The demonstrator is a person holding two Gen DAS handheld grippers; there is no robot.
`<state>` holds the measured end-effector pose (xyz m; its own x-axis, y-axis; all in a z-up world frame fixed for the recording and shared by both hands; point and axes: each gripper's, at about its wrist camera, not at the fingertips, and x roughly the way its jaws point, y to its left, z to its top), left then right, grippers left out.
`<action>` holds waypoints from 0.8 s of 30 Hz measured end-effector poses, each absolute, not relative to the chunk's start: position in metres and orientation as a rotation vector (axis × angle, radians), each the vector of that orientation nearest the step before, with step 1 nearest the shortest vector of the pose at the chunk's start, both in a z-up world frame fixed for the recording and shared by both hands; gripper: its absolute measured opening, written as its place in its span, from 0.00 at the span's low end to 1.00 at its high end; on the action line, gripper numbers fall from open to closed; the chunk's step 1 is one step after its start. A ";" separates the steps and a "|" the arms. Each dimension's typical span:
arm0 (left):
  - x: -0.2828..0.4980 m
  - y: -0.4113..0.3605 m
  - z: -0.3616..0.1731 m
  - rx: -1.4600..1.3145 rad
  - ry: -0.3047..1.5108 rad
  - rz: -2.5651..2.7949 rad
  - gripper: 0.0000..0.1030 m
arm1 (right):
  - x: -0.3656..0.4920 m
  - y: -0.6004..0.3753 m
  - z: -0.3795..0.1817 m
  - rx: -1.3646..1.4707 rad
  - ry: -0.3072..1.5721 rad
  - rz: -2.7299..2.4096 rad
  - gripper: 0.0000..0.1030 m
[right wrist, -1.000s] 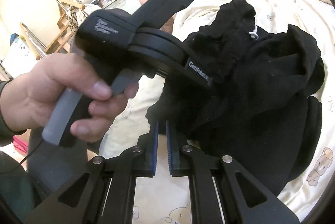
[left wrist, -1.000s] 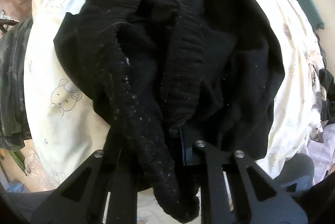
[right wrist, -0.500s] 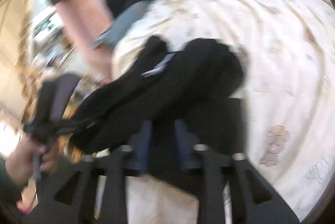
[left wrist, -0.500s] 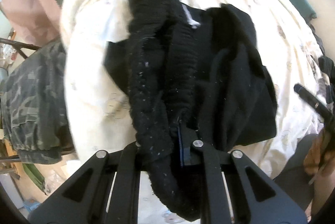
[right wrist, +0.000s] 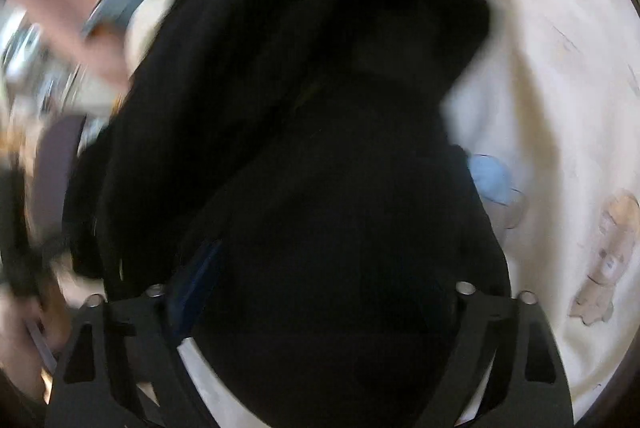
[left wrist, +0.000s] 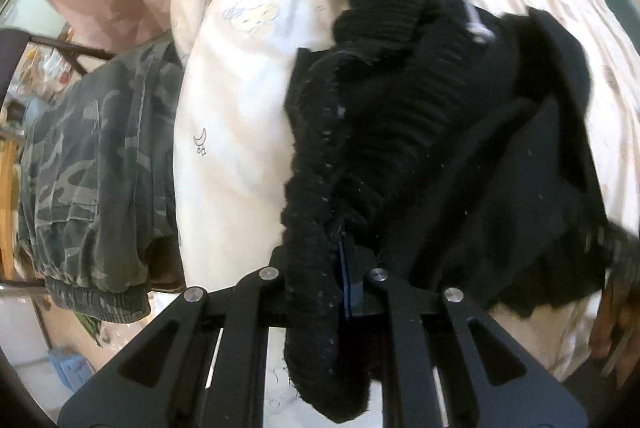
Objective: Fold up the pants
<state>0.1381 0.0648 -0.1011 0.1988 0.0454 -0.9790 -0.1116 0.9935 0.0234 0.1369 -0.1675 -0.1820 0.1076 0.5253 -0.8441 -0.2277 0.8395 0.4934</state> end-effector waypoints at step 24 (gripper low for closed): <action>0.152 0.094 -0.130 -0.201 1.332 0.106 0.10 | 0.113 -0.200 -0.078 0.089 1.387 0.694 0.73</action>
